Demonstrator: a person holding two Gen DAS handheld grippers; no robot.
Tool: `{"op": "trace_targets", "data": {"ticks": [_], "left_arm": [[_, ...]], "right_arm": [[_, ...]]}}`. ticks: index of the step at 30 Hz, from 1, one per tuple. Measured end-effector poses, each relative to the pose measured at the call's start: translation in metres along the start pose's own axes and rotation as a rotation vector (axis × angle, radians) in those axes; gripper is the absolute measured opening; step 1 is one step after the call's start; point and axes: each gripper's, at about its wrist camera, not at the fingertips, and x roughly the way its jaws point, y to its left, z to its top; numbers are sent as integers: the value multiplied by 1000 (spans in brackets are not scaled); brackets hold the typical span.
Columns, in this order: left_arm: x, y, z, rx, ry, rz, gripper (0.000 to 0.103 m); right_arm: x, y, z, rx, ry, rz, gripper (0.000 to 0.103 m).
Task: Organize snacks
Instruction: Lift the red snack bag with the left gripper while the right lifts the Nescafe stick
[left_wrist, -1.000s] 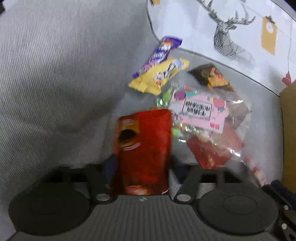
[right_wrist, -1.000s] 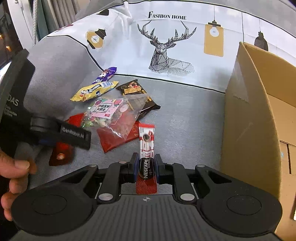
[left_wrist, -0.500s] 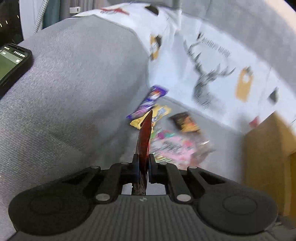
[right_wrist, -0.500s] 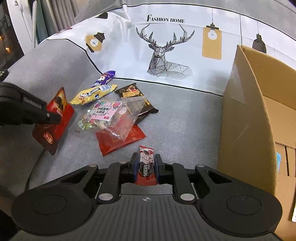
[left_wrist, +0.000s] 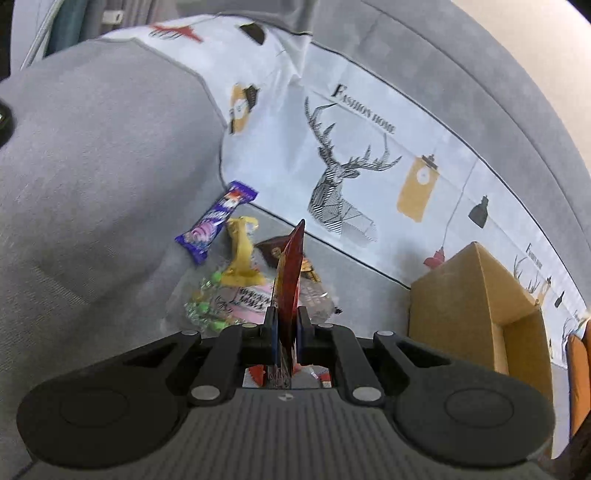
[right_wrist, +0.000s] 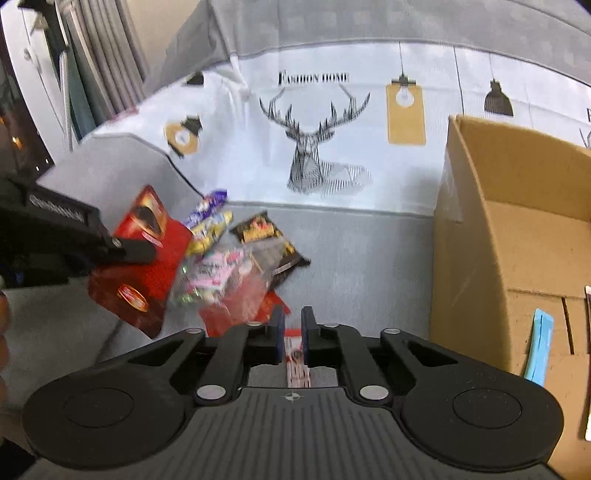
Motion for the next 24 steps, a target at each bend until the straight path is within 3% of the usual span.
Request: {"op": "trace_targets", "data": {"ticks": [4,11,13,15,18,19,20,21,24], "left_arm": [[2,-6,0,12,-7,-8,9],[7,-7,0,22,-2,-10,9],[6,-6,-1,30,2,-7,9],[5,-6,-3,39,3,-3,9],[4,-2,-2,37,3,-2,9],[4,0,-2,32,3,-2,9],[3,1,-1,28,2,-1,9],[3,2,0,24,1,-2,9],[2,1,0,24,-3,-10,9]], "right_arm": [[-6,-8,2,10,-24,6,8],[22,3,-15,-66,124,41,13],[32,10,-19,-91,162,24,20],[45,14,-24,-109,212,-27,36],[59,16,-33,-119,268,-64,39],[60,19,-35,-134,263,-70,37],[59,23,-36,-159,256,-75,19],[58,27,-37,-179,251,-67,13],[51,28,-34,-174,210,-60,11]]}}
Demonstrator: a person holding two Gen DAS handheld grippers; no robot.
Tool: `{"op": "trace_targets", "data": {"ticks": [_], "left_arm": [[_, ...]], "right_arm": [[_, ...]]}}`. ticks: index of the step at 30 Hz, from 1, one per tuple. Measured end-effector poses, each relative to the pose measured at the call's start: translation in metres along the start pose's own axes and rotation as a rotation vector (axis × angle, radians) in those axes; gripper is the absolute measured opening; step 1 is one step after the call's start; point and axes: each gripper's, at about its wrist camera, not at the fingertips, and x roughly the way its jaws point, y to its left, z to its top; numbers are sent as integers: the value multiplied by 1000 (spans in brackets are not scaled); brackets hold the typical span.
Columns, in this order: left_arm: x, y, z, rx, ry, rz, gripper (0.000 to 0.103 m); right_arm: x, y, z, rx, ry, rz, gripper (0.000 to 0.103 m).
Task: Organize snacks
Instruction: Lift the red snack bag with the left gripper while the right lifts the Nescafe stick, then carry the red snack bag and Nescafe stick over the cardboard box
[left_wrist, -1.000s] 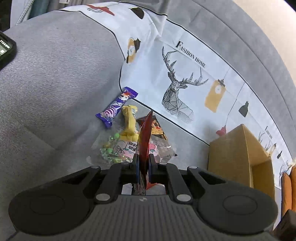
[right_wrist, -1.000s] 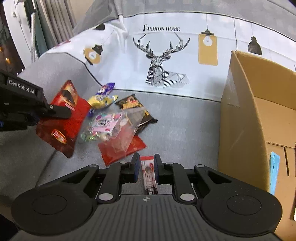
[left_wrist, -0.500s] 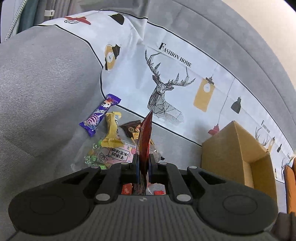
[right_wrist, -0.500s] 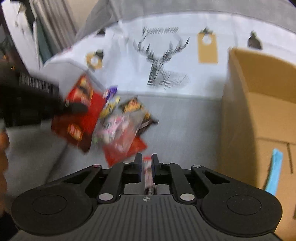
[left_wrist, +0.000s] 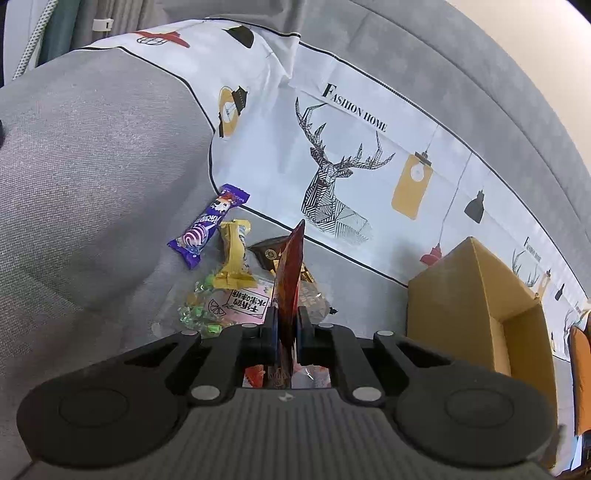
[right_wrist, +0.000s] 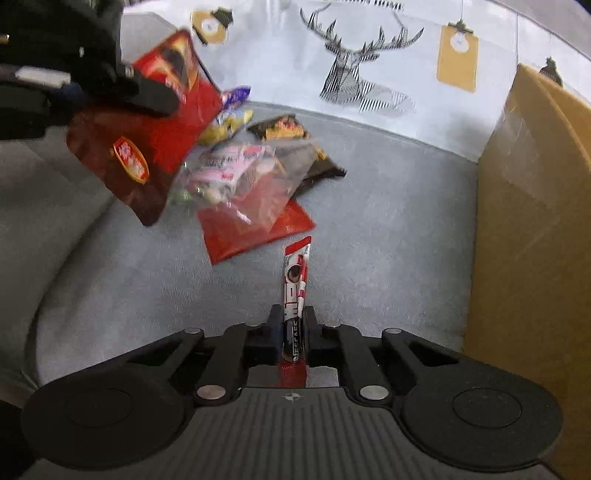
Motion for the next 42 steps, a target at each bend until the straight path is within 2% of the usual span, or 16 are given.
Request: {"op": "trace_targets", "data": {"ticks": [2,8,15,23,31,42], "left_arm": [[0,-3,0,5,-3,-7,9],[0,-21,-1,42,-25,-9,9],[3,-46,-3,86,-56,-14,9],[6,-77,-8,128,-96,-34,9],[2,-113,-15,199,-188,-64,9],[-10,-167,-33,333,-298,-173,9]], "right_arm": [[-12,-3,4,14,-68,-25,11],[-67,-24,19,82,-291,-27,12],[-101,-47,19,104,-435,-33,12],[-123,-64,14,120,-531,-22,12],[-136,-85,12,192,-568,-24,12],[-165,-124,-9,233,-635,-97,12]]}}
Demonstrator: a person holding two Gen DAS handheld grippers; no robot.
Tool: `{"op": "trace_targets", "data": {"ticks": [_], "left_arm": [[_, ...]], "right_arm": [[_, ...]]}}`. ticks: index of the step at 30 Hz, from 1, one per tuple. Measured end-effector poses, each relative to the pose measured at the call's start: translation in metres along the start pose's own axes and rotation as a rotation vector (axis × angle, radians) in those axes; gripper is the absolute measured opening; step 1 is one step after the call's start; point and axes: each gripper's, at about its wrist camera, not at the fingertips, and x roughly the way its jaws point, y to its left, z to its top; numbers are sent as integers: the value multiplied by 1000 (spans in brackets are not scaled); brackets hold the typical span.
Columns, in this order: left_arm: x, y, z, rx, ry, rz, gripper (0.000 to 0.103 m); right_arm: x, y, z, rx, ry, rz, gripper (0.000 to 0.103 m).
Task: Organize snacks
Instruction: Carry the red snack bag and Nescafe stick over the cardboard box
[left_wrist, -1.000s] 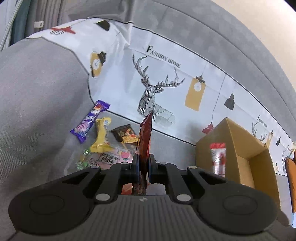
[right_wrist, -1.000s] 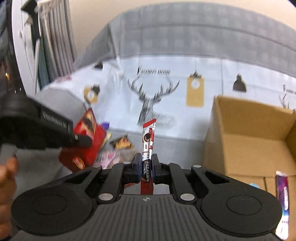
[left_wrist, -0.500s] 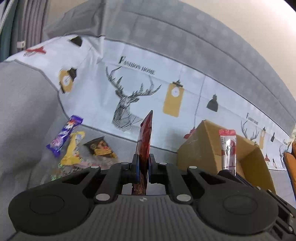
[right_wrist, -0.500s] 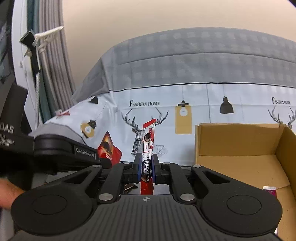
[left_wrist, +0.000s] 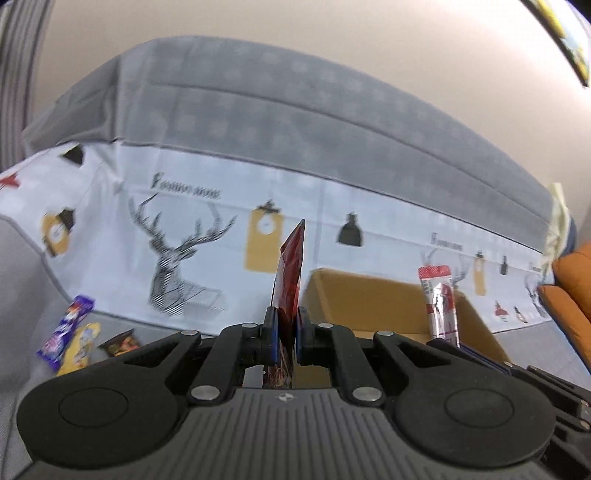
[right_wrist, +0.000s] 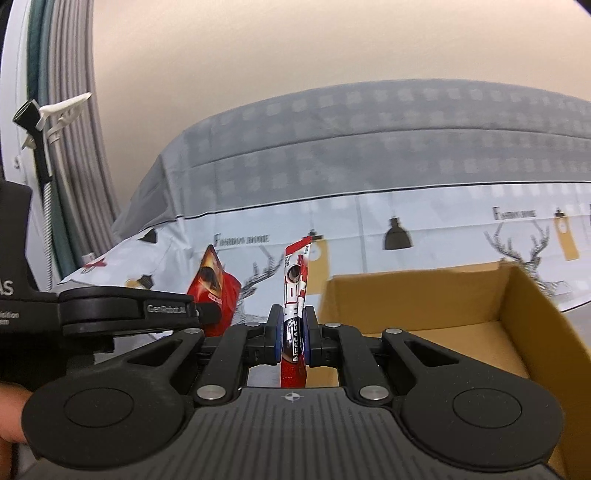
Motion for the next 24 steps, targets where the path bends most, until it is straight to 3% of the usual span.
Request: {"op": "trace_targets", "data": {"ticks": [7,14,24], "left_arm": [[-2,-31,-5,53,-39,-67,9],[-4,-56,-13,107,-58,-130,9],[-5,-85,-27,186,-61,-195,9]], "right_arm": [[-12,-35,0,42,-25,-75,12],[-22,-71,1,111,-68,-213,12],[-24,-99,0,179,-56,-348,12]]}}
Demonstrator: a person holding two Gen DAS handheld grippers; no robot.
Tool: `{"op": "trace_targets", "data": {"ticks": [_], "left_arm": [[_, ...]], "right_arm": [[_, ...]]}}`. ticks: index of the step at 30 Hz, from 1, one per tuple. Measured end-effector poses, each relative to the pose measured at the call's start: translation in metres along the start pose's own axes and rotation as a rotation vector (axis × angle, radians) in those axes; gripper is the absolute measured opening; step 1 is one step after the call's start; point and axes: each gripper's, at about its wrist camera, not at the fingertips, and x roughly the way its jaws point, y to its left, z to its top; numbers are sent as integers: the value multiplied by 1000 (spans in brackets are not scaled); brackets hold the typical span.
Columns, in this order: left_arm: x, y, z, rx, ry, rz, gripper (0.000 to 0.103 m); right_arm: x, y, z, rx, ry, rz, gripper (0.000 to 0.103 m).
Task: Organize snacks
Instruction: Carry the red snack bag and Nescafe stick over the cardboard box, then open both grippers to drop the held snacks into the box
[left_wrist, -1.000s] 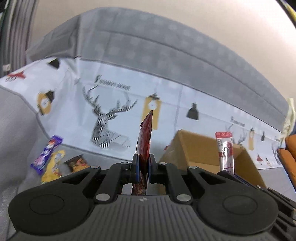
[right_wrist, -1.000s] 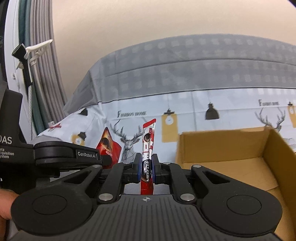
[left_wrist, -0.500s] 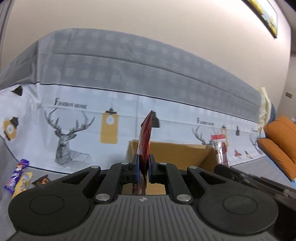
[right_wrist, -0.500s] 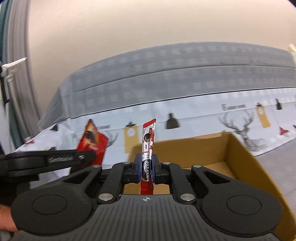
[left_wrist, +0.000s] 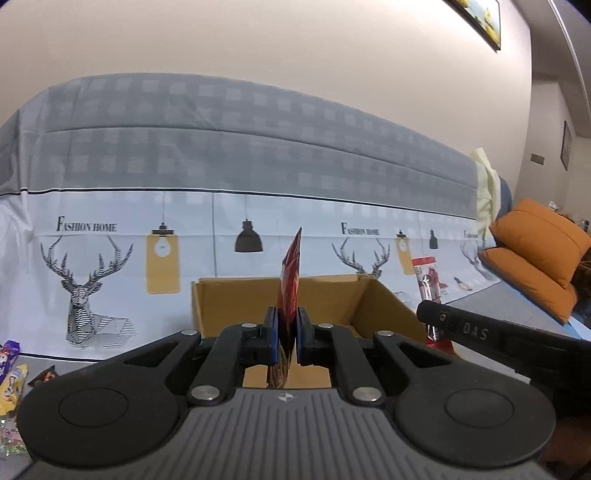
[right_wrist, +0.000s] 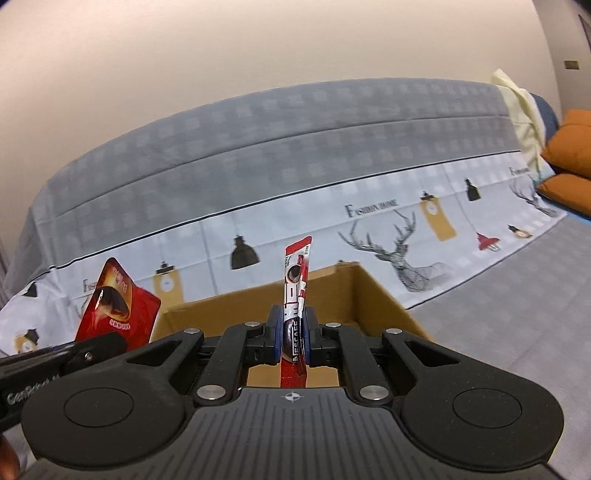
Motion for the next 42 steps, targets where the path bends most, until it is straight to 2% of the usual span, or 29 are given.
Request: {"op": "trace_targets", "data": {"ticks": [17,21,22,23,24,25,26,28,33,37,42], "left_arm": [[2,-6,-1,18,2,-44,7],[5,-5,-2,15,28,-49,9],[5,-5,-2,17,31,-48,12],[6,-5,-2,16,35,-47,16],[6,-4,-2,13,35,-45,20],[7,-3,-1,10,36,-44,28],[7,-2,-1,6,38,-40,36],[8,0,-1,-7,45,-32,41],[9,9,0,-36,57,-7,44],[5,16,1,-25,39,46,57],[-5,35,0,-23,-1,110,58]], "right_arm": [[1,-1,-3,-12,1,-34,12],[2,0,-4,-8,17,-29,17],[4,1,-5,-9,28,-28,23],[6,2,-6,-10,41,-30,39],[8,2,-7,-11,50,-33,50],[9,3,-8,-15,55,-37,53],[9,4,-8,-20,57,-43,54],[10,7,-8,-27,58,-42,54],[12,14,-8,-32,64,-42,58],[14,24,-8,-52,69,-37,59],[17,44,-11,-71,77,-18,62]]}}
